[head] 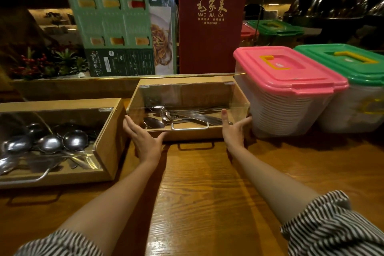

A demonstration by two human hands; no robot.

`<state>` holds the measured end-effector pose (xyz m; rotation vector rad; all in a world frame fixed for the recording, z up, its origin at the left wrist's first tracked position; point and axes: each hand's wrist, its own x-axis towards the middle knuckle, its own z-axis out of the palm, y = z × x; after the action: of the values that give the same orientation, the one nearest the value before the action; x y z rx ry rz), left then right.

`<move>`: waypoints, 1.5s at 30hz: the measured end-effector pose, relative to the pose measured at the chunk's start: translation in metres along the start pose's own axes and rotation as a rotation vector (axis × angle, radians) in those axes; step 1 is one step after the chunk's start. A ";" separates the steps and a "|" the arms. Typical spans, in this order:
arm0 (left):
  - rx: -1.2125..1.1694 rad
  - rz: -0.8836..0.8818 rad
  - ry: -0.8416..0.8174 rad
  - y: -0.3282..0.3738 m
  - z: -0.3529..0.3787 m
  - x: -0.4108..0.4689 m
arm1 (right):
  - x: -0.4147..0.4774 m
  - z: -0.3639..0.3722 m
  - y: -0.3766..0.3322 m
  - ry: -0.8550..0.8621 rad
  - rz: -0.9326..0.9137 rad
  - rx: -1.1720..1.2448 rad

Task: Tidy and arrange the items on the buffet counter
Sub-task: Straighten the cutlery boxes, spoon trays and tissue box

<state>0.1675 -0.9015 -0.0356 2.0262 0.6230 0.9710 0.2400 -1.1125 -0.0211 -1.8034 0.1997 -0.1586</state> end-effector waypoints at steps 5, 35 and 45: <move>-0.012 -0.013 -0.001 0.003 0.012 0.008 | 0.021 0.005 0.001 0.032 -0.005 -0.016; 0.056 -0.046 0.012 0.004 0.049 0.041 | 0.069 0.026 0.006 0.136 -0.053 -0.024; 0.079 -0.042 0.010 0.004 0.052 0.045 | 0.071 0.026 -0.001 0.185 -0.029 0.007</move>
<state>0.2358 -0.8957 -0.0336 2.0704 0.7171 0.9448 0.3151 -1.1032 -0.0266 -1.7850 0.3037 -0.3472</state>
